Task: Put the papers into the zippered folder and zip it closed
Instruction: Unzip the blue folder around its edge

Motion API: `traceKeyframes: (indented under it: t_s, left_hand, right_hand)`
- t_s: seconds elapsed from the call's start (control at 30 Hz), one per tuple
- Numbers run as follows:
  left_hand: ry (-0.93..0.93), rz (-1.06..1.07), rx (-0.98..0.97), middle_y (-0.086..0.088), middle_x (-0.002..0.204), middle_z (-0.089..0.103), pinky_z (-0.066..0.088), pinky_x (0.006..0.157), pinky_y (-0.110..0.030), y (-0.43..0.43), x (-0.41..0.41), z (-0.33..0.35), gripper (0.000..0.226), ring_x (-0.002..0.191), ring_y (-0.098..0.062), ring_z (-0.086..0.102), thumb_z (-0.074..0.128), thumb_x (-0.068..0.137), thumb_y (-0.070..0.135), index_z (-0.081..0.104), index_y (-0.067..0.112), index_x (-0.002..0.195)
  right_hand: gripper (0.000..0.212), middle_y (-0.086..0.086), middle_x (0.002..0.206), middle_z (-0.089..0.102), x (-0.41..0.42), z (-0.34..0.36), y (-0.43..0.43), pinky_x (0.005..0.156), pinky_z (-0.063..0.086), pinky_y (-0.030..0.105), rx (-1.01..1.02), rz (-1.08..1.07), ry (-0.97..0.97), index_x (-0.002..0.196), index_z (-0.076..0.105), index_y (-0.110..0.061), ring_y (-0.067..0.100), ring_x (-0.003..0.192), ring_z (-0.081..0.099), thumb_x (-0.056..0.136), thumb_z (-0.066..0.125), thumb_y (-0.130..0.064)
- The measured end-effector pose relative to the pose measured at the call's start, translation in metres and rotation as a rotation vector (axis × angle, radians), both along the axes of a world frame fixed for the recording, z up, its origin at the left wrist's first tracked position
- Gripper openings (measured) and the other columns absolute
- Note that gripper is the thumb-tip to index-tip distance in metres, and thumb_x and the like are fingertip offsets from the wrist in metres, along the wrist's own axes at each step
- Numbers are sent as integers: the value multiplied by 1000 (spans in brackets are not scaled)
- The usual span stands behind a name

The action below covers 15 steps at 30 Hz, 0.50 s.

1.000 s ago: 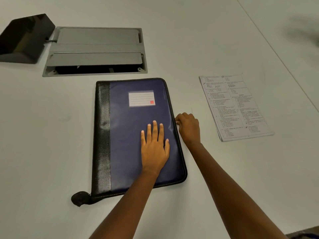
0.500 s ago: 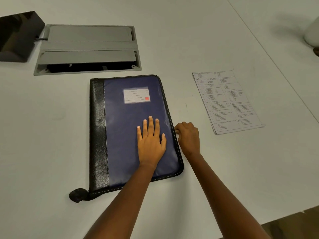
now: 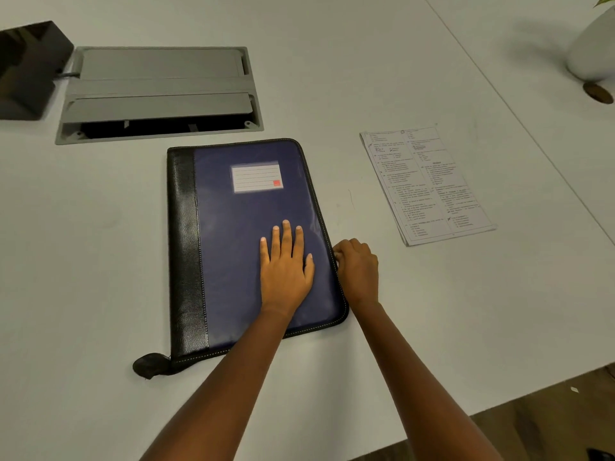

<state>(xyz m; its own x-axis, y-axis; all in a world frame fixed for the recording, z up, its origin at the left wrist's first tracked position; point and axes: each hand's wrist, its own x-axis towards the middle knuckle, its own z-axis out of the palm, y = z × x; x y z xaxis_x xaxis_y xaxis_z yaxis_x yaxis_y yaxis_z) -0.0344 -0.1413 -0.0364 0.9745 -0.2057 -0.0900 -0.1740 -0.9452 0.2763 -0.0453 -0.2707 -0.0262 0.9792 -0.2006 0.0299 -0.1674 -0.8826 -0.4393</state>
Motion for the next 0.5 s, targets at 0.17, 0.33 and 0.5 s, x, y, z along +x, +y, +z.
traceKeyframes:
  t_s: [0.17,0.33,0.5]
  left_hand:
    - [7,-121,19,-11,158,-2,-4,118,-46,10,-31,-2,66,146,-29,-2,22,95,48,-6,17,146]
    - [-1,-210,3,-11,157,-1,-7,116,-48,18,-51,-1,81,145,-31,-2,29,87,63,-3,17,146]
    - [1,-341,87,-12,157,-6,-14,113,-51,27,-54,1,102,145,-32,-7,30,72,80,-6,20,146]
  right_hand:
    - [18,15,104,64,-3,1,0,81,42,36,-22,1,13,101,59,-5,27,93,55,92,44,-9]
    - [22,16,105,63,-2,4,1,80,40,35,-31,3,20,103,59,-4,28,94,54,94,40,-11]
    - [21,17,105,61,1,8,-3,81,40,38,-23,46,39,100,59,-3,30,94,53,93,41,-10]
